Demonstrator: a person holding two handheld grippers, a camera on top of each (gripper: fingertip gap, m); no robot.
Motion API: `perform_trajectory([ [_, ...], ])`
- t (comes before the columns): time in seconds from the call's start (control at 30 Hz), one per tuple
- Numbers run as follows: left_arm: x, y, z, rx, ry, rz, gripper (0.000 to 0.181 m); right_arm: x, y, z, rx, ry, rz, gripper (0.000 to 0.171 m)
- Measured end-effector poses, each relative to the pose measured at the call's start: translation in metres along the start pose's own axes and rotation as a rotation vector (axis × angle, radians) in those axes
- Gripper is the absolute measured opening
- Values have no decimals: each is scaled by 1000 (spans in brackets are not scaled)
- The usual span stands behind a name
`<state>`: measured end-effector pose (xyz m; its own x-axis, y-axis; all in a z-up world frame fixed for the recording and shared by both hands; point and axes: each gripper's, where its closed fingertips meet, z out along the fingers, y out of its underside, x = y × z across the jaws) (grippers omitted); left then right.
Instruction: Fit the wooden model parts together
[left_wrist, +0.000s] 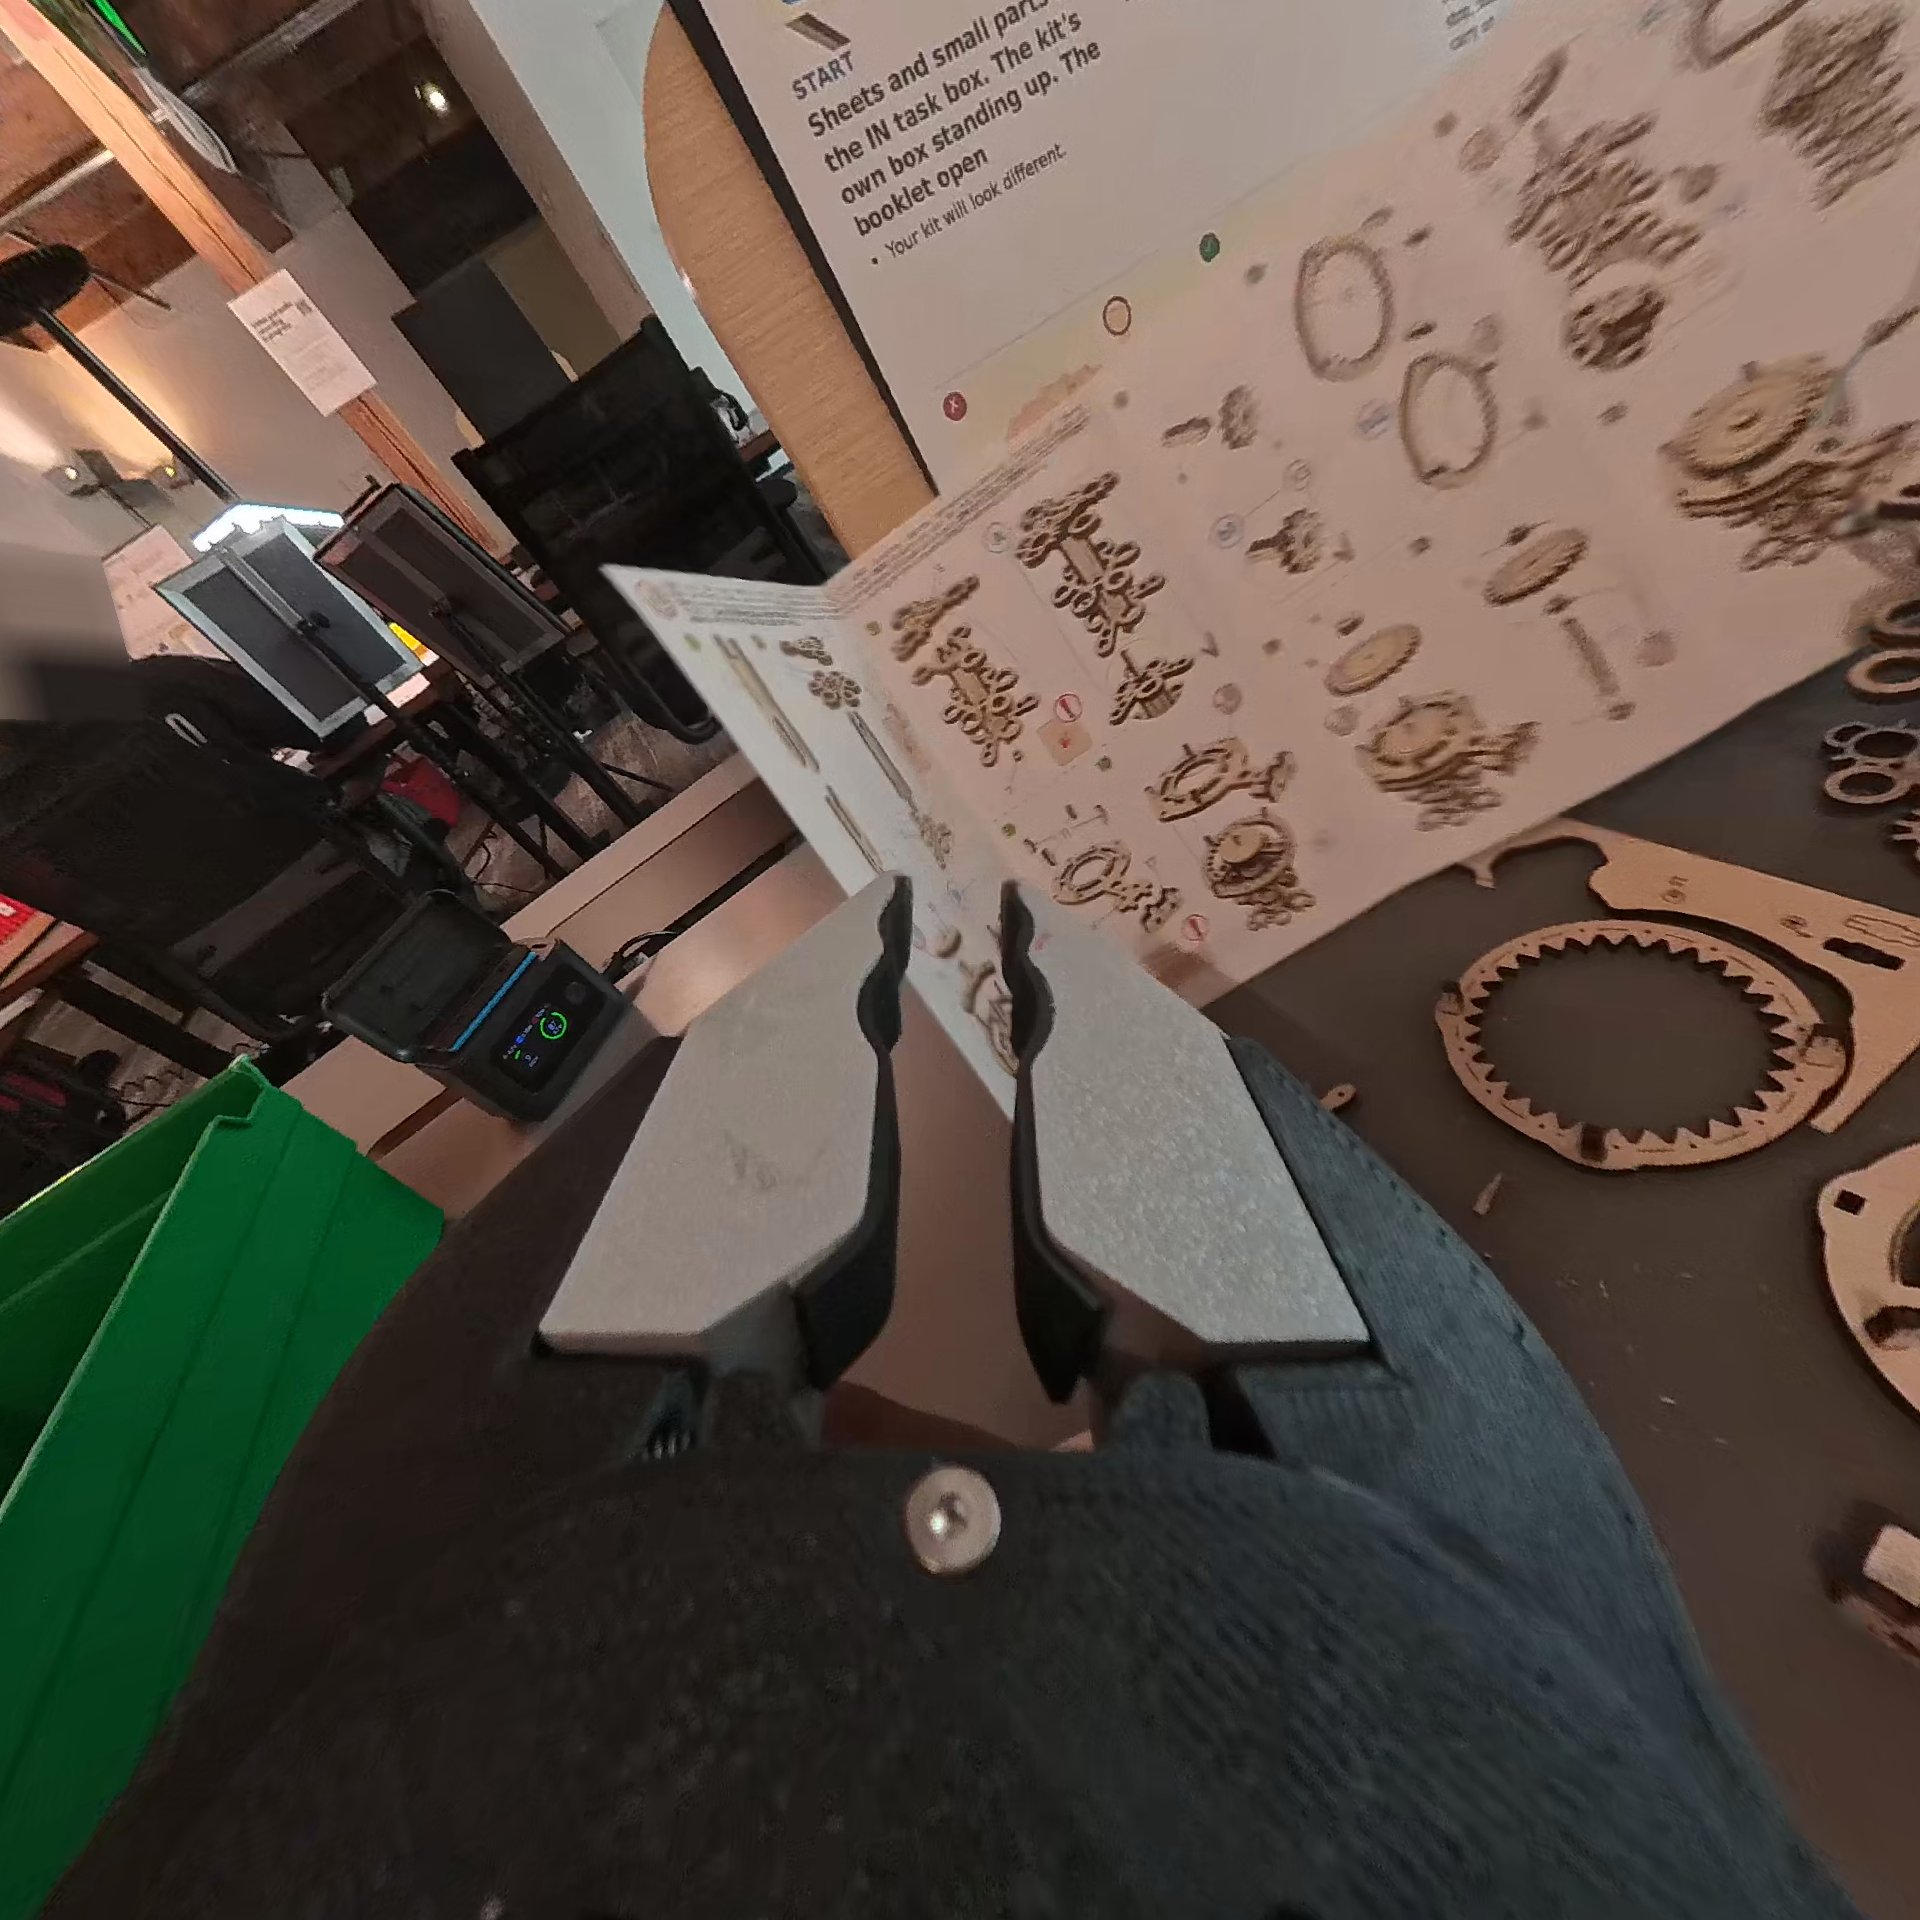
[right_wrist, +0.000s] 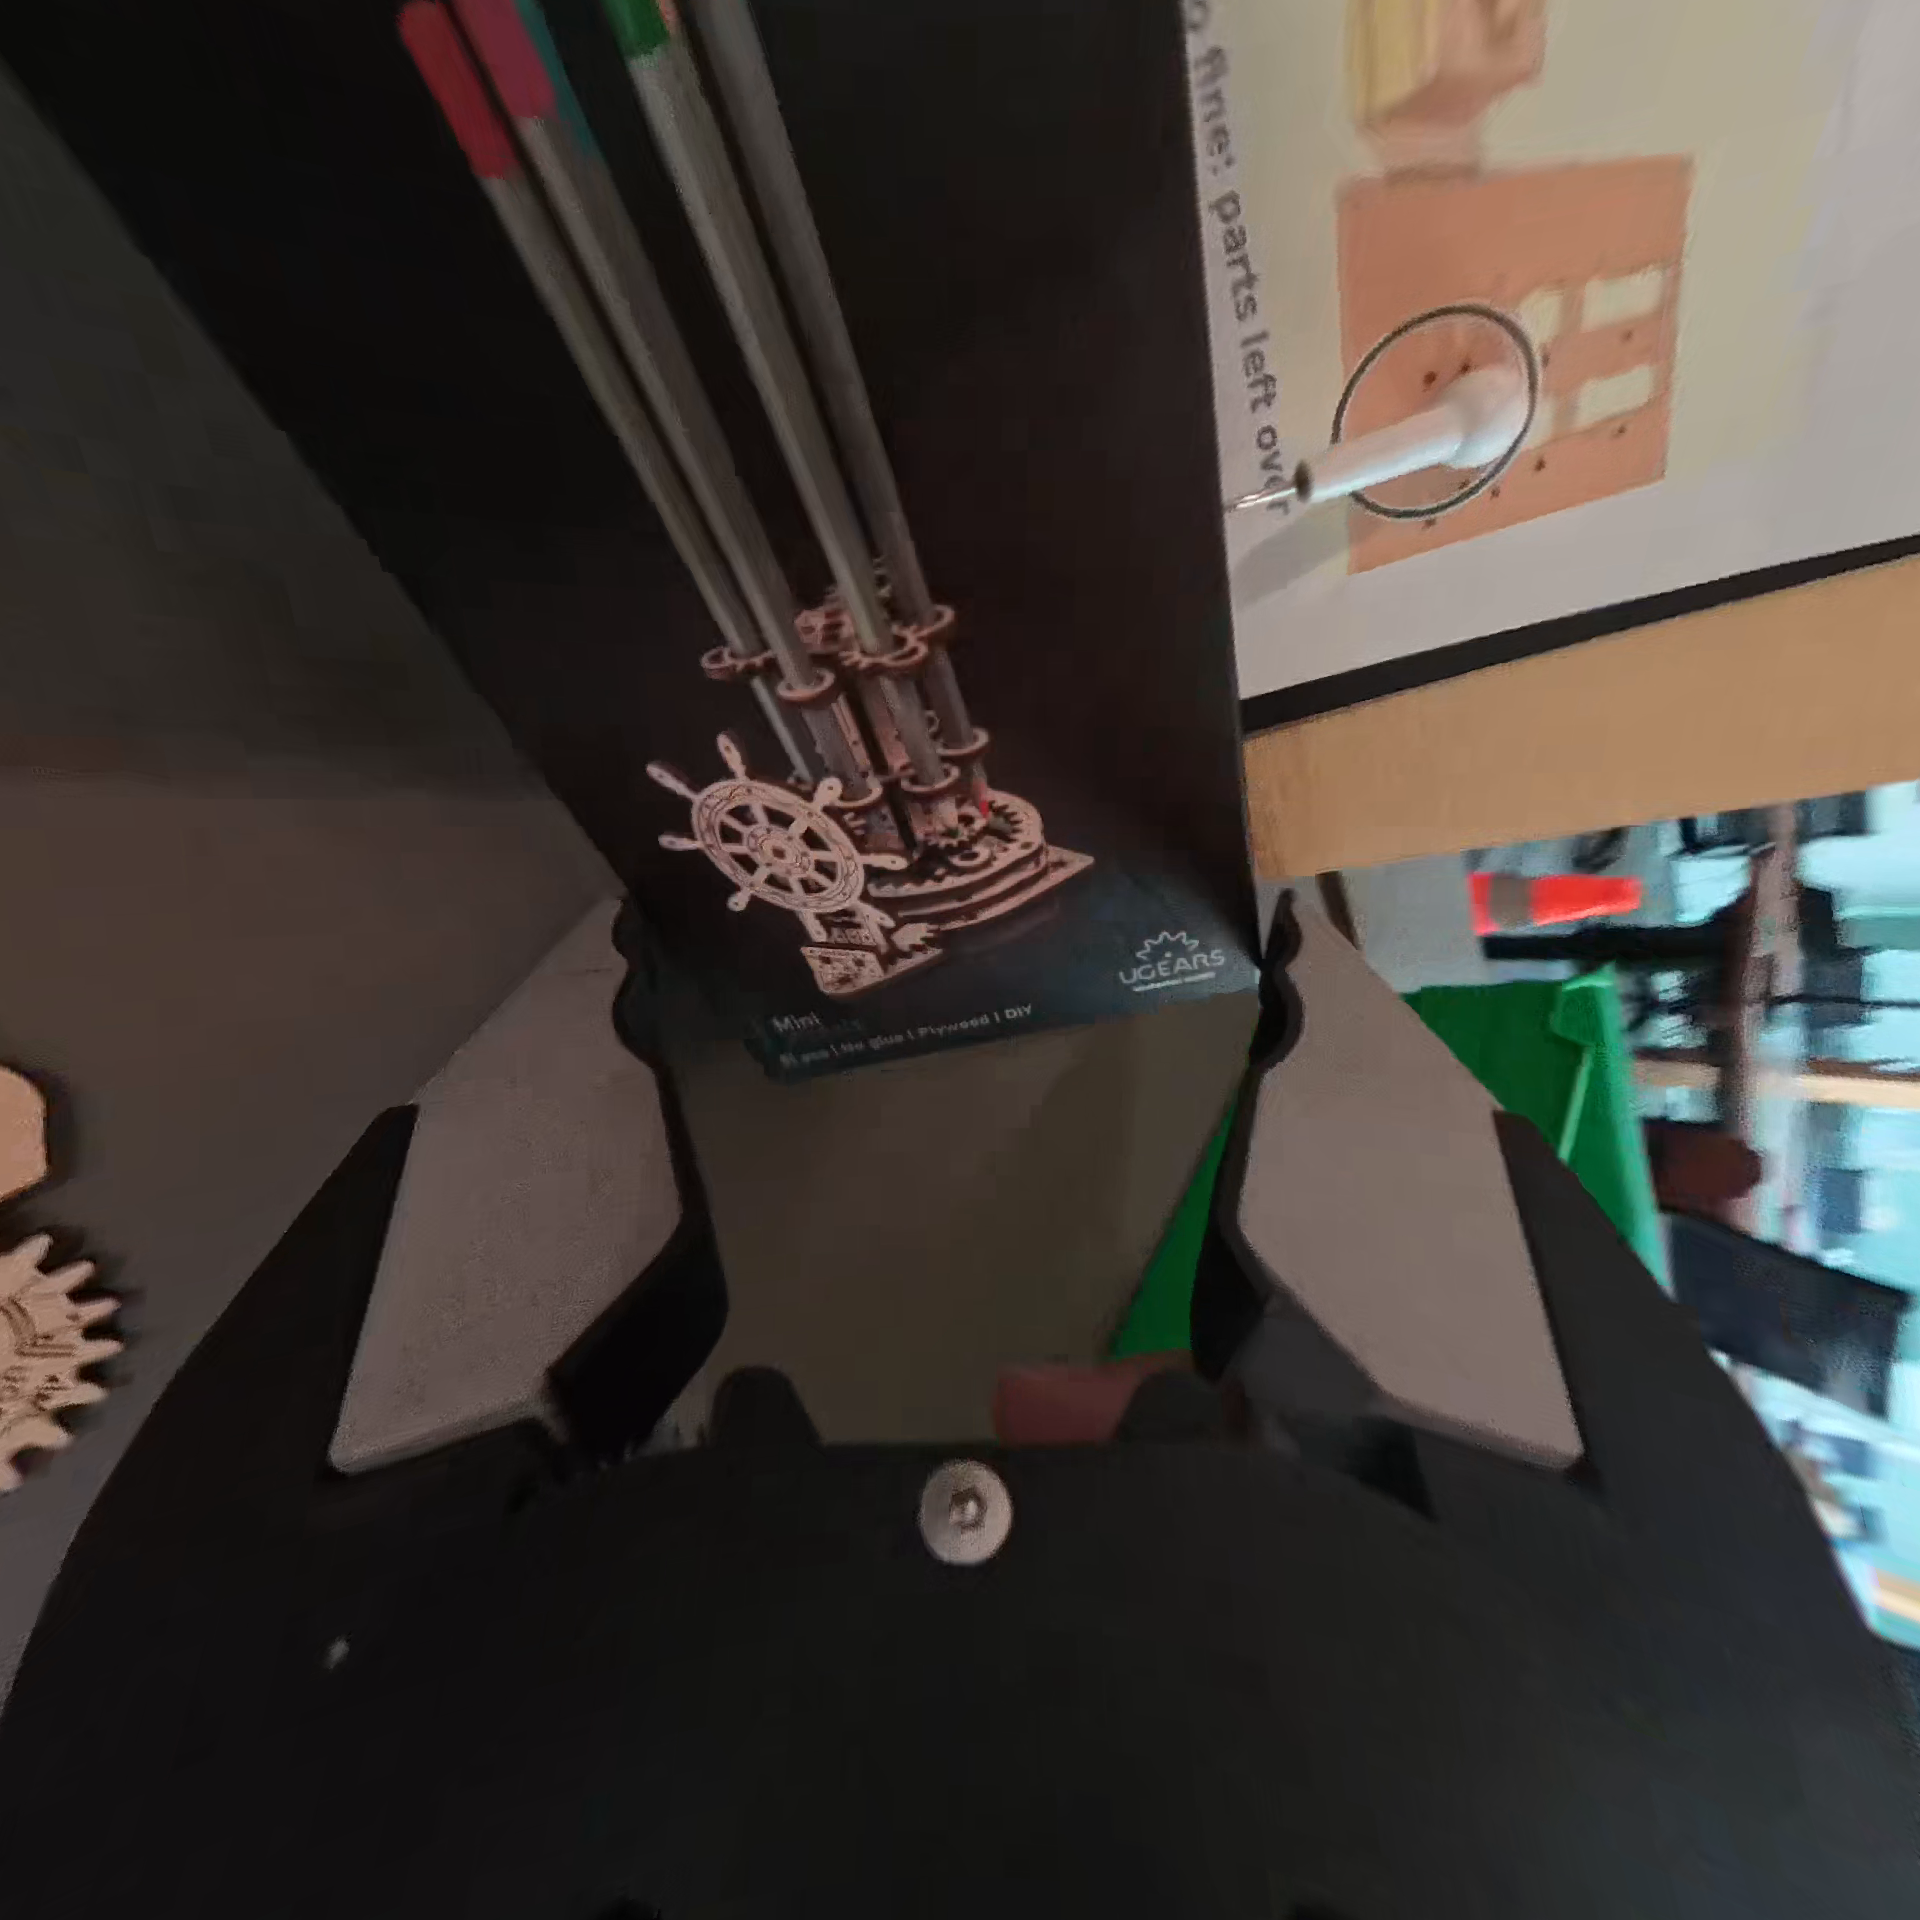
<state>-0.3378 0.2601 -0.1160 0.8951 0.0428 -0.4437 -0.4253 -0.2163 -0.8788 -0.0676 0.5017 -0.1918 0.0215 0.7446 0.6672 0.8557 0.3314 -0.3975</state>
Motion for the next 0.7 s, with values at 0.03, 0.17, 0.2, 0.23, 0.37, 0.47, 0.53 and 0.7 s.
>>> perform_trajectory([
  [0.03, 0, 0, 0, 0, -2, 1, 14, 2, -1, 1, -6, -5, 29, 114],
  [0.17, -4, -2, -2, 11, -9, -10, 14, 16, 5, -3, -70, 121, -74, 114],
  [0.2, -5, -3, -2, 12, -7, -14, 14, 11, 6, -5, -75, 105, -84, 115],
  [0.23, -5, -3, -2, 13, -6, -15, 14, 7, 5, -5, -74, 79, -68, 115],
  [0.37, -2, -4, -3, 15, -2, 0, 14, 8, 6, -7, -94, 62, -17, 122],
  [0.47, -1, -4, -3, 14, -2, 0, 14, 11, 1, -15, -81, 81, -4, 122],
  [0.53, -2, -3, -2, 12, -1, -5, 14, 18, -2, -25, -65, 101, 25, 122],
  [0.7, 0, -3, -2, 12, 2, 2, 14, 18, -16, -64, 52, 55, 190, 122],
])
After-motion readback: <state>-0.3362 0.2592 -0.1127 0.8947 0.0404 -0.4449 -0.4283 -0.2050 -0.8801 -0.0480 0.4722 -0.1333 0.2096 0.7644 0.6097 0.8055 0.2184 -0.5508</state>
